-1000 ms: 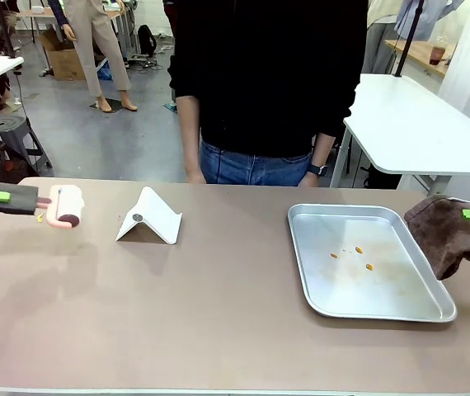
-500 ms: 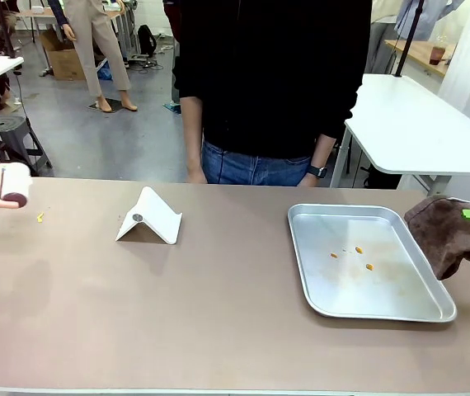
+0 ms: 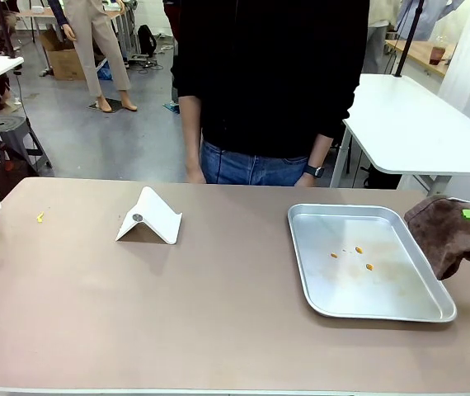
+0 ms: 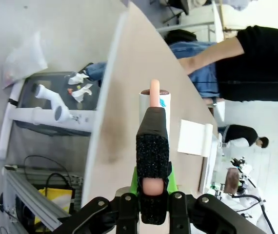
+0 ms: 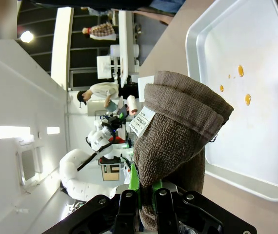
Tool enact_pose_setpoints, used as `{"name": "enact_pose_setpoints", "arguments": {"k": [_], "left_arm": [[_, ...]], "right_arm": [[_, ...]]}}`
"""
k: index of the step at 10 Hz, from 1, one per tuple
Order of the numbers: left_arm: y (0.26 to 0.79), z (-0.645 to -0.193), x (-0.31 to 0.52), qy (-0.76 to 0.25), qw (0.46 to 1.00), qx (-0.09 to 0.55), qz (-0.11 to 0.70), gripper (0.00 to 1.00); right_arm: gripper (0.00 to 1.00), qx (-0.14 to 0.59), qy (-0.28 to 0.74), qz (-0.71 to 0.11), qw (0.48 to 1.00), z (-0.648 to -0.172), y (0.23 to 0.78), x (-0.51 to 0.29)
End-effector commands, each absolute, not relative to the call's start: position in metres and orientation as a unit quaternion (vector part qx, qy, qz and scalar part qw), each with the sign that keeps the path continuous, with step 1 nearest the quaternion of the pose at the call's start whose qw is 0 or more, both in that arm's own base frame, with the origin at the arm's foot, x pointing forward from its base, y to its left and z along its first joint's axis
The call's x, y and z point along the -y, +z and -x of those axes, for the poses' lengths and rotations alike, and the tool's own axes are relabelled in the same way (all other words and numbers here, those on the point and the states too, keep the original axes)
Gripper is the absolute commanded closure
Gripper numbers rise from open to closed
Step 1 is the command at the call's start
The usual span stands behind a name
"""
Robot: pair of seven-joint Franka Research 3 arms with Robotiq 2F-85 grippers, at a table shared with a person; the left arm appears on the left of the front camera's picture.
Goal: Clean the surface of the table.
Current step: If a person points to the right, clean the right side of the table with your right hand, and if they point to the left, clean the left side with your left hand.
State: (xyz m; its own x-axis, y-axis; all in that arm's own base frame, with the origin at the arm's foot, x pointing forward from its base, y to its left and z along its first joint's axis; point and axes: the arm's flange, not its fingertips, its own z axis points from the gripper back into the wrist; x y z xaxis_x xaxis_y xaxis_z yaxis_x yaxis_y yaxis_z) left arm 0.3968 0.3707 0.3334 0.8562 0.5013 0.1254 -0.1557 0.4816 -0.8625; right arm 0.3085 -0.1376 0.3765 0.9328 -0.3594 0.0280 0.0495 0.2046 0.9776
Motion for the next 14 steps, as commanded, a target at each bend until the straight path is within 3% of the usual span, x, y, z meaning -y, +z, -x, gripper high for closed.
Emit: {"name": "enact_pose_setpoints", "arguments": {"k": [1,14], "left_arm": [[0.327,-0.417,-0.387,0.215,0.836,0.176,0.472,0.78],[0.300,-0.451,-0.373,0.195,0.847,0.138,0.474,0.78]], "right_arm": [[1.00,0.129,-0.132,-0.618,0.765,-0.307,0.379,0.138],[1.00,0.129,-0.132,-0.618,0.765,-0.307,0.379,0.138]]}}
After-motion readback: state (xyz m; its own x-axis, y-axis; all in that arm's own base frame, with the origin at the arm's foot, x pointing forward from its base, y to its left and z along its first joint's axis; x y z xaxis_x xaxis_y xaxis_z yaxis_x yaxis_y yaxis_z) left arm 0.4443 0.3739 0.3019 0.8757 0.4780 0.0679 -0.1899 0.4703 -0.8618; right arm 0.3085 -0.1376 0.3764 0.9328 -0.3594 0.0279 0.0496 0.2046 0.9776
